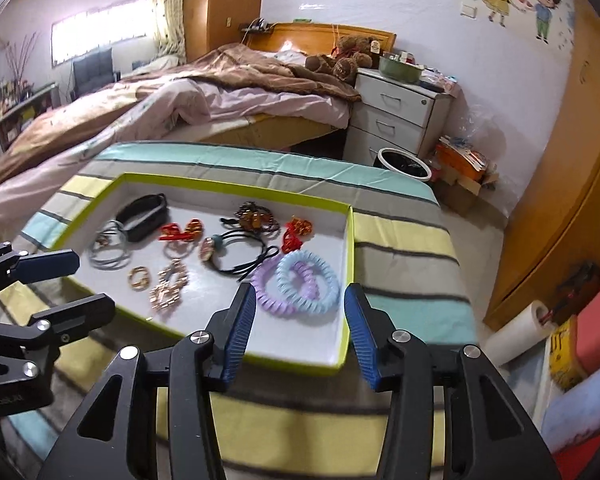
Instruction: Organize jewelry
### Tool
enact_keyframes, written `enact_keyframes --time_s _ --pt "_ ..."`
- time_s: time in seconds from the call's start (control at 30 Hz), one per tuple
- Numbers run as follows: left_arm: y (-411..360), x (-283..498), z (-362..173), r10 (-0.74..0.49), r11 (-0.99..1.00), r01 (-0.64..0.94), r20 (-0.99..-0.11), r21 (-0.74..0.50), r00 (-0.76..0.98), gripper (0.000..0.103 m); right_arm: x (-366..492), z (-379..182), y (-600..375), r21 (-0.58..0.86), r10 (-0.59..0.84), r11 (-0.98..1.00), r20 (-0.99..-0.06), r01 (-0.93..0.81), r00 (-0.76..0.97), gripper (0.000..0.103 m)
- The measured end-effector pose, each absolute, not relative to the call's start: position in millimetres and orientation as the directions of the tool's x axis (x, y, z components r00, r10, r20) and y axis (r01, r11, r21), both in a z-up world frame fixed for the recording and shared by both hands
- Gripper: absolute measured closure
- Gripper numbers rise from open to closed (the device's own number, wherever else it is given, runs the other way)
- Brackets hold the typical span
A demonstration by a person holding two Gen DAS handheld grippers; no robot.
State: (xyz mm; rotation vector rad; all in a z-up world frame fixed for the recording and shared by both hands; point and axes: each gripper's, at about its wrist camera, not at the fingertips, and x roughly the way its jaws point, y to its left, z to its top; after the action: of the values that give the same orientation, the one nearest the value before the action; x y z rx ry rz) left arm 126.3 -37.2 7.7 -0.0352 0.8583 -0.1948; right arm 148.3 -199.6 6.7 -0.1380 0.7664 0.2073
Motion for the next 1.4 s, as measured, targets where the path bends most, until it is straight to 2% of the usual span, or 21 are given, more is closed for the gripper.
enact_keyframes --time_s 0.13,0.5,0.6,1.4 --pt "-29.0 110.2 12.3 -0.079 0.996 0.082 -0.744 -0.033 0.664 0.037 127.2 13.9 -202.6 0.013 0.16 0.978 -0.686 -0.208 0.71 0.056" --pt "-15.1 63.1 21.4 -0.012 1.0 0.017 -0.714 0.0 0.7 0.037 68.3 32.5 -192.8 0.055 0.192 0.977 -0.643 -0.205 0.741 0.056" --pt "-15.9 49.7 22.6 0.04 0.999 -0.014 -0.714 0.043 0.699 0.037 56.2 33.6 -190.3 0.059 0.192 0.978 -0.634 -0.201 0.749 0.056" --pt "-19.3 23.3 27.4 0.033 0.999 -0.011 -0.681 0.038 0.732 0.037 28.3 32.4 -184.9 0.074 0.204 0.976 -0.626 -0.203 0.753 0.056"
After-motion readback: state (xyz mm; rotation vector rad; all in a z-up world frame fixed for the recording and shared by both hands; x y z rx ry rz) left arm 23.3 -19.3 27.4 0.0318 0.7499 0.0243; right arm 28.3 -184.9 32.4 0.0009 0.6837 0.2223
